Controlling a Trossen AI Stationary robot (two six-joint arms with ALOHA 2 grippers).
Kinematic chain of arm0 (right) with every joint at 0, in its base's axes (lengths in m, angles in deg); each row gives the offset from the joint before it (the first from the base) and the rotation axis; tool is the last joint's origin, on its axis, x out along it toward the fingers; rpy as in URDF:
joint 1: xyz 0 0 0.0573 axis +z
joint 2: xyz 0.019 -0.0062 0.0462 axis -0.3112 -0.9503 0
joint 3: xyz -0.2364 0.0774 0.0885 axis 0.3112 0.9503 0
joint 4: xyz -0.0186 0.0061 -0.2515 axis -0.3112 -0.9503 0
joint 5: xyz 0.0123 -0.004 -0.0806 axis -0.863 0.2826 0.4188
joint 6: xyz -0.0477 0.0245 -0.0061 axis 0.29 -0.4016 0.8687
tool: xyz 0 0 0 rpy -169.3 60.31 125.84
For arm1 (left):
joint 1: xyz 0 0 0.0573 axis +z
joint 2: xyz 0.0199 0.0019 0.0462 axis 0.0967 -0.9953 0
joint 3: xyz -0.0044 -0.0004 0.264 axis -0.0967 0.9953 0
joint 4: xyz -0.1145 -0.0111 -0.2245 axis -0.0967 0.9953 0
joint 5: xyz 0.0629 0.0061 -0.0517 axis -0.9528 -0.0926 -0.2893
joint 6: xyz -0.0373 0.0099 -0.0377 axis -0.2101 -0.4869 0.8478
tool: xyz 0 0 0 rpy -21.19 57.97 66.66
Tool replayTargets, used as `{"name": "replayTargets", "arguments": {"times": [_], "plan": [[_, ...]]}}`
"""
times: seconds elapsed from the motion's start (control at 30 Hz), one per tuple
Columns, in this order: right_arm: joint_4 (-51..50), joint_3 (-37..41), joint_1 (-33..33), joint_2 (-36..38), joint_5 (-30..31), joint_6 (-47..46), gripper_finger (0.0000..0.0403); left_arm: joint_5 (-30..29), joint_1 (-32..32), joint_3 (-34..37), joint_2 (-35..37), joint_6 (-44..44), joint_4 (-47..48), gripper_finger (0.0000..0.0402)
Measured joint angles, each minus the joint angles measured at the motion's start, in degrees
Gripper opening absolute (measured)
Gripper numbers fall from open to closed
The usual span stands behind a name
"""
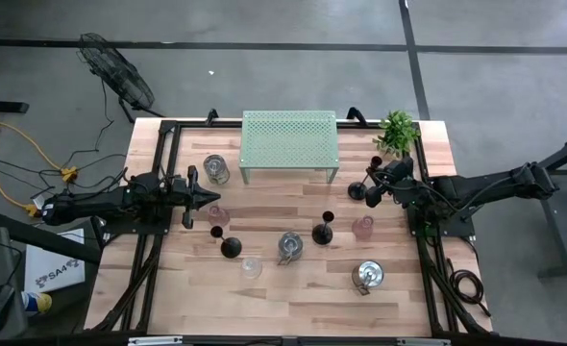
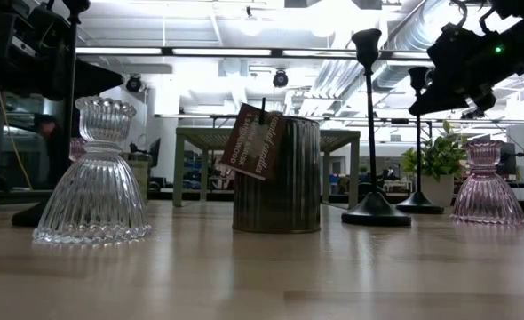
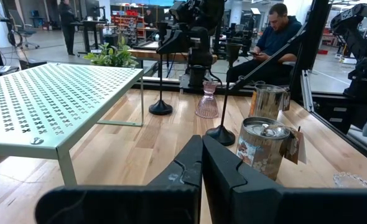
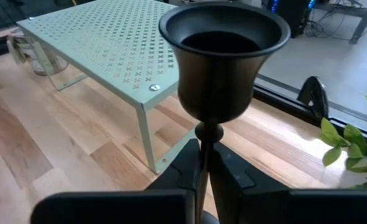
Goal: Pick & Place candle stick holders
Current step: Put the top black candle holder on the shelf
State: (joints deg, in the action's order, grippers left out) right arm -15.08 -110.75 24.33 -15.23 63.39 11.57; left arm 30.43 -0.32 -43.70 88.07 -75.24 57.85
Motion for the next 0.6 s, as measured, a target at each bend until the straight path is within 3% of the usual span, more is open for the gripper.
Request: {"name": "replayTargets", "arguments": {"times": [0.23, 0.6], "plan": [[10.6, -0.7, 0.0, 0.0, 0.0, 9.7, 0.0008, 0.0, 0.0, 0.0, 0.0, 0.0, 0.0, 0.0000], [1.4, -14.4, -5.5, 0.0, 0.6, 16.6, 0.0006, 0.0, 0.0, 0.0, 0.0, 0.0, 0.0, 0.0000]]}}
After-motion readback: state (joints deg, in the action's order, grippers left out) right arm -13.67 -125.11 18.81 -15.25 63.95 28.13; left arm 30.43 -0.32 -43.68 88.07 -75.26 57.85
